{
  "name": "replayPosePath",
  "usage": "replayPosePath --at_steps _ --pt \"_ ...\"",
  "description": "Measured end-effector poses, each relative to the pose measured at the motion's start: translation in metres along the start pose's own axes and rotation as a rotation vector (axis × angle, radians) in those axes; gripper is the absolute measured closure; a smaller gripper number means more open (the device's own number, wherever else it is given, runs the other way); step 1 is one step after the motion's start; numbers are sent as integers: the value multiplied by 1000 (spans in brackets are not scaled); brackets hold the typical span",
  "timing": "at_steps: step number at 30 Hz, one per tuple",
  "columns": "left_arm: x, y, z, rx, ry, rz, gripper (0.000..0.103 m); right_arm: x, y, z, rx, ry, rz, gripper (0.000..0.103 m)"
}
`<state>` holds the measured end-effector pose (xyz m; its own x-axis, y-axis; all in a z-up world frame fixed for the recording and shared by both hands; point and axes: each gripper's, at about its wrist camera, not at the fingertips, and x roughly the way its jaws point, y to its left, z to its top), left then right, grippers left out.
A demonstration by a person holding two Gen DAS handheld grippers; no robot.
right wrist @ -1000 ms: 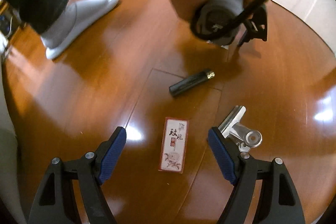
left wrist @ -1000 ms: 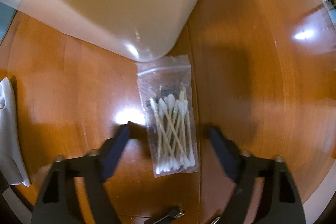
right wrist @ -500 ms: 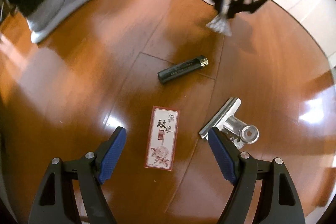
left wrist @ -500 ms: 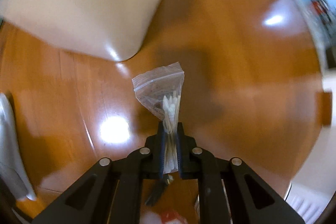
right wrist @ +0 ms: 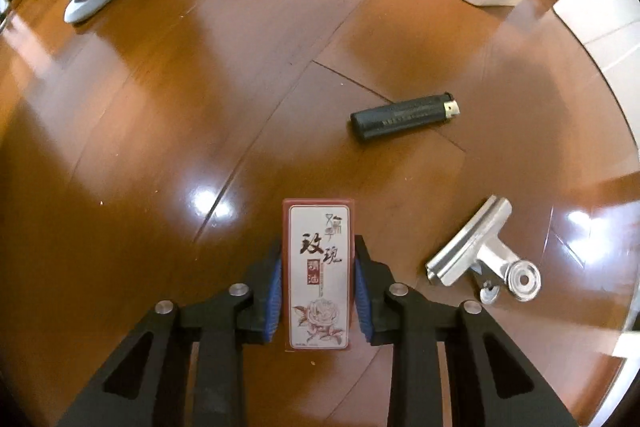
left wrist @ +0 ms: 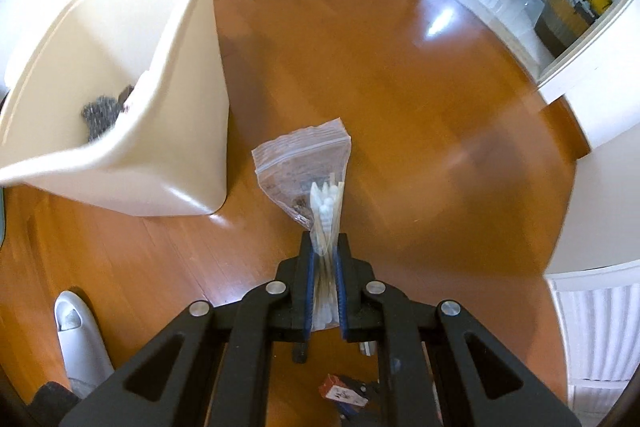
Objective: Collect trash
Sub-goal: 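Drop the swab bag into the wastebasket with the left tool while the right tool drops the red card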
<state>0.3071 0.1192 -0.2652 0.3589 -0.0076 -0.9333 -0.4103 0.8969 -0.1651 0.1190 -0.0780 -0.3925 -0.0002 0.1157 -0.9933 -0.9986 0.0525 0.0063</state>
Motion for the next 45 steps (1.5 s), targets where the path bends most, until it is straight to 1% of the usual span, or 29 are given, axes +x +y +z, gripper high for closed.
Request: replayPosePath --at_steps 1,2,6,8,9,11,12,13,15,16,18,19,20,21,22,23,24,26,28,31,32,34,35,37,38,40,42,43,45 --pt "-10 -3 0 12 -12 -2 94 -1 -7 0 54 -3 42 73" --pt "-17 -6 6 24 -29 -3 94 -6 -15 0 111 -24 63 73" --pt "-65 14 47 35 -91 10 94 -40 -62 2 351 -167 142 73" --pt "-81 28 67 27 -137 42 94 -53 -83 1 443 -223 166 72" --pt "-86 44 78 19 -152 72 94 -58 -92 0 477 -243 166 72" --pt "-81 71 90 -28 -139 128 94 -67 -103 3 516 -273 160 72" --pt "-67 87 102 -72 -110 162 94 -70 -106 4 526 -286 159 72" --pt "-53 100 109 -93 -80 197 94 -75 -106 6 530 -300 158 72" --pt "-31 127 109 -111 -42 312 94 -84 -101 7 522 -330 154 72" --pt "-20 138 106 -135 -19 326 94 -90 -98 2 513 -342 148 72" --pt "-1 148 100 -146 58 292 94 -96 -97 4 487 -357 126 72" --pt "4 149 99 -142 86 296 91 -98 -99 8 477 -363 122 72" --pt "7 148 97 -132 104 305 84 -102 -102 11 469 -369 120 72" --pt "8 146 94 -119 114 309 58 -106 -108 9 467 -375 118 72" --pt "5 144 93 -113 103 305 26 -109 -108 13 465 -384 115 72" --pt "-5 142 97 -107 85 301 17 -110 -109 19 462 -391 113 72" --pt "-13 138 97 -82 55 309 16 -112 -111 25 461 -402 111 72" --pt "-21 132 99 -42 40 314 16 -120 -123 31 468 -429 116 72" --pt "-35 130 97 -46 52 275 16 -134 -136 45 467 -465 113 72" --pt "-58 129 85 -56 110 222 16 -179 -169 73 461 -579 98 72" --pt "-69 128 78 -50 119 216 16 -199 -183 87 460 -623 88 72" --pt "-92 130 63 -44 110 217 16 -229 -206 109 461 -696 79 72" --pt "-103 134 58 -54 98 219 16 -245 -219 125 458 -737 83 72" --pt "-120 146 48 -106 82 210 15 -265 -239 153 455 -781 105 72" --pt "-125 152 46 -143 77 200 15 -273 -249 170 454 -806 137 72" --pt "-128 168 48 -229 60 152 15 -276 -265 200 469 -815 202 72" --pt "-124 179 51 -268 45 148 15 -270 -279 229 488 -811 279 72" --pt "-120 182 52 -285 56 135 16 -265 -283 244 496 -797 300 72" --pt "-117 184 51 -294 71 93 15 -241 -288 276 516 -728 348 72"
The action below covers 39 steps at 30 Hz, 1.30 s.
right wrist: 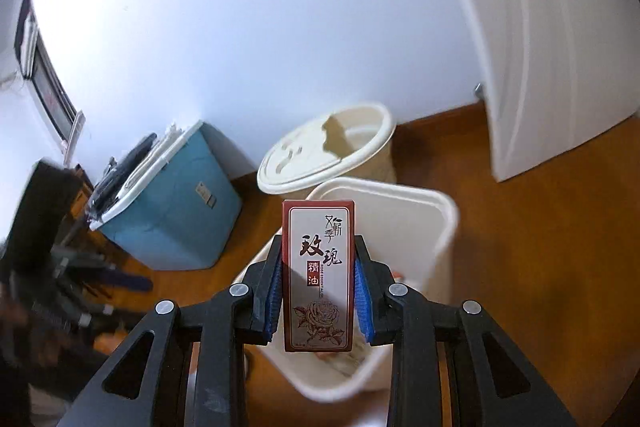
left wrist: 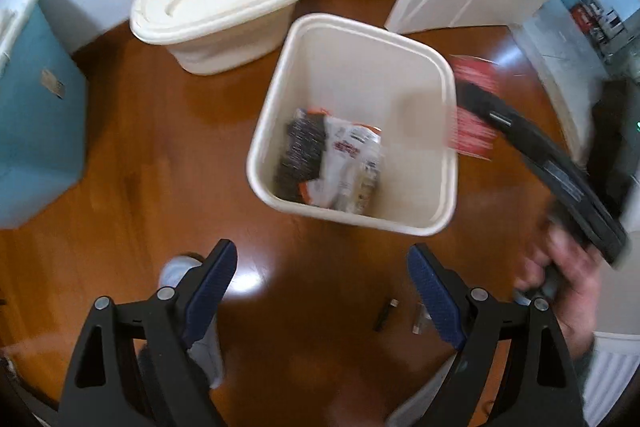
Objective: Collect trash
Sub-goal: 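Drop the swab bag into the wastebasket with the left tool while the right tool drops the red card, then grasp the metal binder clip with the right tool while the left tool grasps the black lighter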
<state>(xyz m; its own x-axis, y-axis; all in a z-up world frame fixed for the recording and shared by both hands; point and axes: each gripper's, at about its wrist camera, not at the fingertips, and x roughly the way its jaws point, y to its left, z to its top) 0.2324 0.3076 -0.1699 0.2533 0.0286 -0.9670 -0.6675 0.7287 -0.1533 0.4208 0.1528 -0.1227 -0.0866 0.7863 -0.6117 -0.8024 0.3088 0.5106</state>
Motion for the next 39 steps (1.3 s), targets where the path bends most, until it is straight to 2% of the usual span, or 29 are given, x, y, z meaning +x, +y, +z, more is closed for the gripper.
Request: replayPosePath --at_steps 2,6,8,10,15,16,17,19,21,22,23,25,27,28,31,33,35,39 --pt "0 1 -2 0 4 1 15 31 -5 6 31 48 -15 71" --pt "11 4 -3 -12 47 -20 15 76 -3 -5 -2 149 -57 69" --pt "16 2 -5 -9 70 -21 15 80 -2 -14 -16 174 -53 69" --pt "18 -2 -7 7 78 -20 15 69 -4 -20 -27 150 -55 69" --pt "24 -27 -17 116 67 24 15 -34 -34 -42 41 -31 -95 64" --pt "28 -34 -22 143 76 31 15 -57 -48 -55 77 -60 -122 52" --pt "32 -41 -26 170 83 37 15 -78 -67 -76 115 -79 -171 35" --pt "41 -61 -38 235 108 50 15 -103 -101 -121 186 -47 -278 26" --pt "52 -82 -53 313 124 67 15 -112 -135 -181 278 65 -380 29" --pt "59 -93 -61 355 135 72 15 -112 -145 -213 306 128 -422 38" --pt "64 -103 -71 396 148 75 15 -109 -149 -247 309 201 -461 45" --pt "77 -122 -88 465 176 73 15 -96 -140 -297 264 329 -480 45" --pt "90 -134 -103 510 231 56 15 -85 -116 -333 155 407 -405 46" --pt "96 -138 -108 512 260 47 15 -82 -104 -343 62 439 -379 46" --pt "110 -138 -115 462 339 20 15 -72 -75 -361 -323 564 -334 46" --pt "116 -134 -115 424 359 26 15 -62 -61 -367 -598 644 -366 46" --pt "119 -133 -114 413 359 42 15 -50 -52 -373 -799 730 -349 45" --pt "127 -130 -117 417 371 63 15 -20 -42 -397 -999 934 -281 45"
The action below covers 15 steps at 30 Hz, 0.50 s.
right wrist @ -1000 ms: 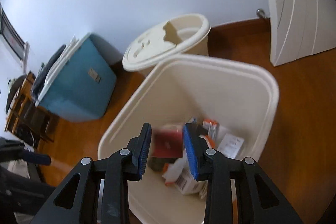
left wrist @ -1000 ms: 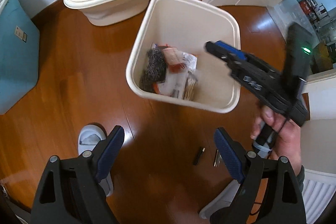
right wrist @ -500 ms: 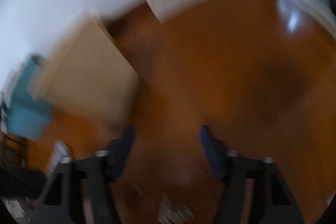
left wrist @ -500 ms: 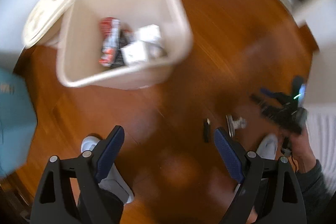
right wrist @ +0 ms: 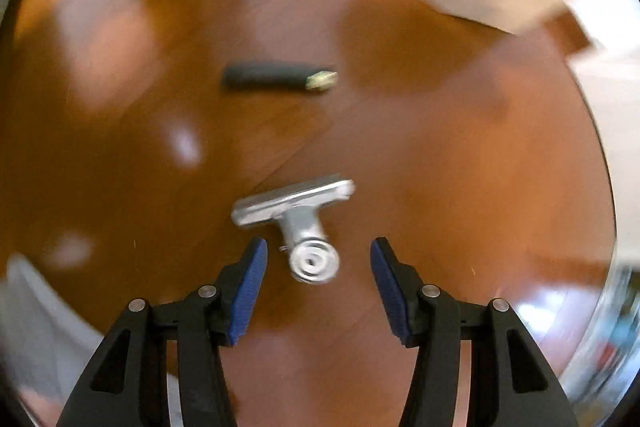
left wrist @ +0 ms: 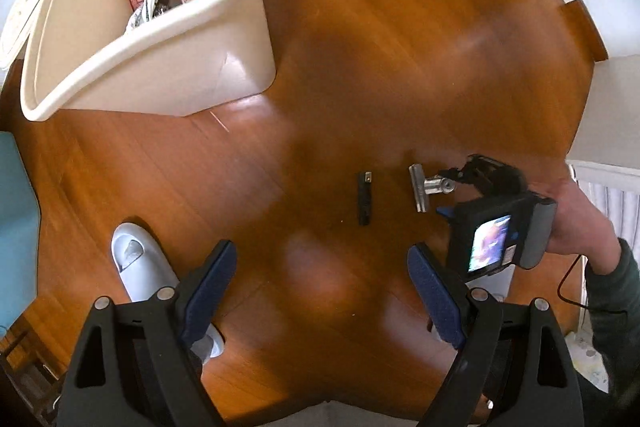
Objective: Collect trash
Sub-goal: 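Grasp the metal binder clip with the right tool while the left tool grasps the black lighter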
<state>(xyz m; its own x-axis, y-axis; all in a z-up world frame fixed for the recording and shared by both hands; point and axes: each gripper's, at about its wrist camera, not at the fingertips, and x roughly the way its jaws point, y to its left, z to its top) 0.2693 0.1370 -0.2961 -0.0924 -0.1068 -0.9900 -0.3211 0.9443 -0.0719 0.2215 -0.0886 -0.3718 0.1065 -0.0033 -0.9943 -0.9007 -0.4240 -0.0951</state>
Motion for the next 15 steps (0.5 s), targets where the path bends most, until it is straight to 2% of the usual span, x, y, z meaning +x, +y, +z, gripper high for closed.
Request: replayPosePath --at_steps 3,6,10,11,12,13,15 --pt "8 0 -2 20 18 18 15 17 16 13 -99 39 -13 45" --pt "16 -1 -5 31 38 23 15 20 21 11 -101 54 -15 45" --pt "30 -9 -8 69 72 29 15 22 9 8 -63 40 36 47" --pt "32 -11 -10 84 78 36 15 25 -1 10 -46 38 48 50" --pt "37 -15 -11 101 83 44 15 25 -8 9 -25 38 65 58" --pt "41 -19 -13 119 84 52 15 24 -14 8 8 35 98 74" --pt "54 -30 -16 186 82 78 15 20 -29 -5 84 -6 160 74"
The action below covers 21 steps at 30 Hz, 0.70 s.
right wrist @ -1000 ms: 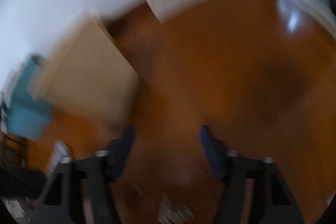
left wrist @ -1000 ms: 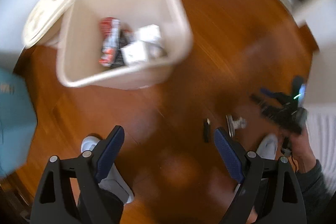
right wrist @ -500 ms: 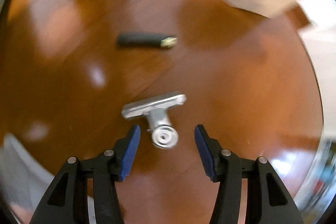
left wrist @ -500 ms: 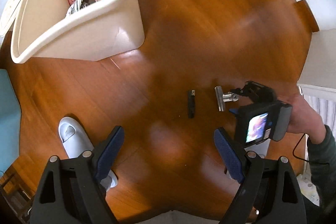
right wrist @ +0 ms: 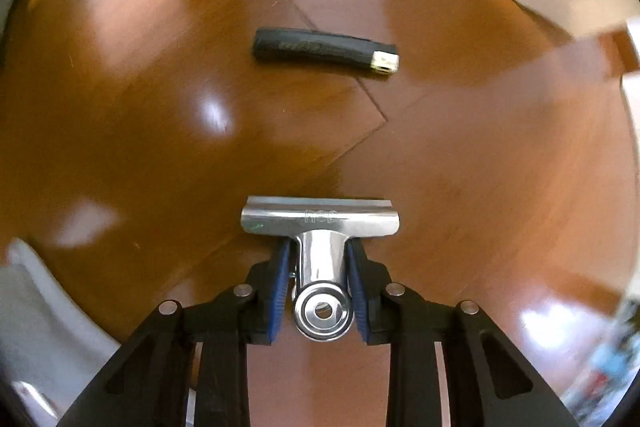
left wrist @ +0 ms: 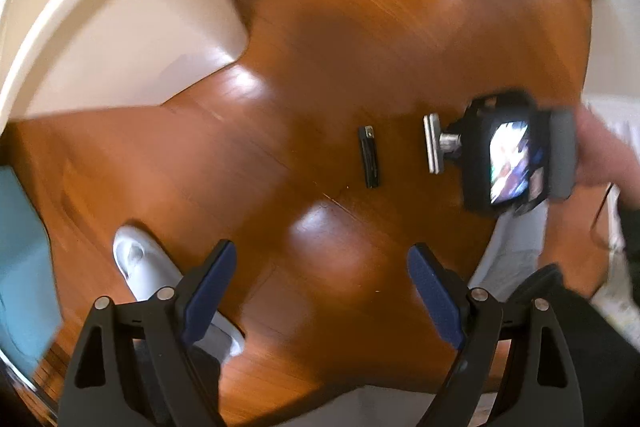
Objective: Collect trash
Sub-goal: 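Grasp the metal binder clip with the right tool while the left tool grasps the black lighter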
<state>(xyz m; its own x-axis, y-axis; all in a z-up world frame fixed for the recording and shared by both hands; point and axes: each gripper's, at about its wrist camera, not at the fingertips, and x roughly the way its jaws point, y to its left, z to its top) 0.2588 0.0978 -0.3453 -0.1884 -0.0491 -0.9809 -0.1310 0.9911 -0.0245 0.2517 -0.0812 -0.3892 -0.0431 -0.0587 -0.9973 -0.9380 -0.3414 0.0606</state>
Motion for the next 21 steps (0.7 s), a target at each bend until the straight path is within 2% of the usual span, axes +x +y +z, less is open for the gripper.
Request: replayPosePath --at_steps 3,5,6,8,10,12,16,20,21 --pt "37 -30 3 153 -12 48 15 -13 -20 -20 158 -84 67 74" --pt "59 -43 11 196 -35 86 15 -28 -45 -36 320 -168 96 74" --pt "73 -47 18 180 -58 93 15 -35 -54 -47 400 -207 92 74" --pt "99 -47 33 65 -74 69 15 -48 -70 -73 557 -280 76 74" --pt "127 -44 44 -88 -65 -10 15 -60 -77 -97 676 -347 66 74" --pt "151 -44 47 -183 -72 -27 15 -64 -79 -108 730 -378 62 74" --pt "184 -47 48 -217 -48 -17 20 -64 -73 -118 748 -371 51 74" --pt "186 -44 51 -221 -89 5 21 -69 -74 -121 764 -393 64 74" --pt "186 -44 51 -221 -91 6 20 -57 -73 -113 771 -401 69 74"
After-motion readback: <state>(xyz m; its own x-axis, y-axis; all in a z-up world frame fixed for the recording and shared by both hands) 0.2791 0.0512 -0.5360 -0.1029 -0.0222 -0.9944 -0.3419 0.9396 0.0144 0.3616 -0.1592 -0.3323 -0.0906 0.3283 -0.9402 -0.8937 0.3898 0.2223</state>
